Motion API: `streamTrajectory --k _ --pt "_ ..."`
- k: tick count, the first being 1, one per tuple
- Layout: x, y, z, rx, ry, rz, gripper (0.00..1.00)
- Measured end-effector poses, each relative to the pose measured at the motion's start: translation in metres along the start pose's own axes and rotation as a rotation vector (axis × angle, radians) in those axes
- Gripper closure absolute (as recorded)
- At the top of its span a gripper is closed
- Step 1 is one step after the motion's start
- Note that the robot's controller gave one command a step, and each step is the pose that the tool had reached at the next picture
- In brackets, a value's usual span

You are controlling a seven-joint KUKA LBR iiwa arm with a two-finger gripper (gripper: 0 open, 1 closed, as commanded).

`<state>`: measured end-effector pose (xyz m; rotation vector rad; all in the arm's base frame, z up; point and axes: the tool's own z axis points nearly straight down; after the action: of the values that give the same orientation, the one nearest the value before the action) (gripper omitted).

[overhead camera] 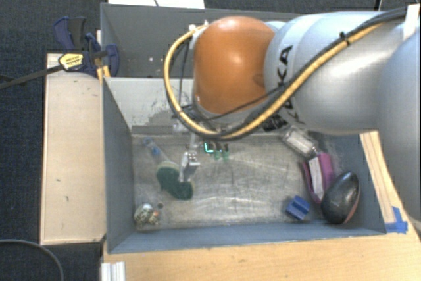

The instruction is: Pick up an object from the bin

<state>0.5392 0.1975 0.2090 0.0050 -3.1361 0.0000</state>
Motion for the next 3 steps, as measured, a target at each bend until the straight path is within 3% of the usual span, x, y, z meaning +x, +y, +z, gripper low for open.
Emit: streamTrajectory --k 1,2,3 --pt "0.022 -0.001 0.108 -0.006 -0.026 -0.284 0.00" --pt "0.026 -0.003 0.115 -0.003 -0.011 -0.276 1.00" --pt "0.040 0.017 0.027 -0.003 -0.013 -0.243 1.00"
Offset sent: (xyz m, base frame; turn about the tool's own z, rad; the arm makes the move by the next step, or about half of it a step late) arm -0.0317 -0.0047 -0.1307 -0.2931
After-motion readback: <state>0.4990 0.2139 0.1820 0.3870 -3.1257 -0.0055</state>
